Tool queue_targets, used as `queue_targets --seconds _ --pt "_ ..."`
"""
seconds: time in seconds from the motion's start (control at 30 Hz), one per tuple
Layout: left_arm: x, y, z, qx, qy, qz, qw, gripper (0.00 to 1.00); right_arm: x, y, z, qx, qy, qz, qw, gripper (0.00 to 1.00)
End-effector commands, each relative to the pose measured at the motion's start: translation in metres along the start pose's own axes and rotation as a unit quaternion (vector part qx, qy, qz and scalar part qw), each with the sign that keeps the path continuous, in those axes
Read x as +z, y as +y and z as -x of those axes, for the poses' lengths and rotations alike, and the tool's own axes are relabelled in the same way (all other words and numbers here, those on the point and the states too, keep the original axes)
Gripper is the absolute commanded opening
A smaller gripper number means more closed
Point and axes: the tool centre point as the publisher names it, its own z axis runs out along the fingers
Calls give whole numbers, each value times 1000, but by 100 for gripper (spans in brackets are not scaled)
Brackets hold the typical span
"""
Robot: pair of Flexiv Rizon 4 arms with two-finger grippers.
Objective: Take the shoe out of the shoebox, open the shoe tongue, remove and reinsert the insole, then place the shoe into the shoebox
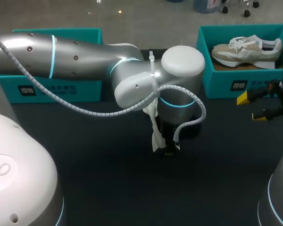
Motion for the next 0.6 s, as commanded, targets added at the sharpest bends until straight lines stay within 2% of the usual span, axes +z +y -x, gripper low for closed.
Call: queue_targets --seconds 0.03,0.43,0.6 --pt "-25 7 2 -5 18 -11 1000 0 0 -1 0 1 -2 0 1000 100" --pt "-123 20 12 8 34 -2 999 0 0 -1 0 1 -2 0 1000 100" --pt "-159 30 15 16 49 -18 999 0 0 -1 0 1 -2 0 1000 100"
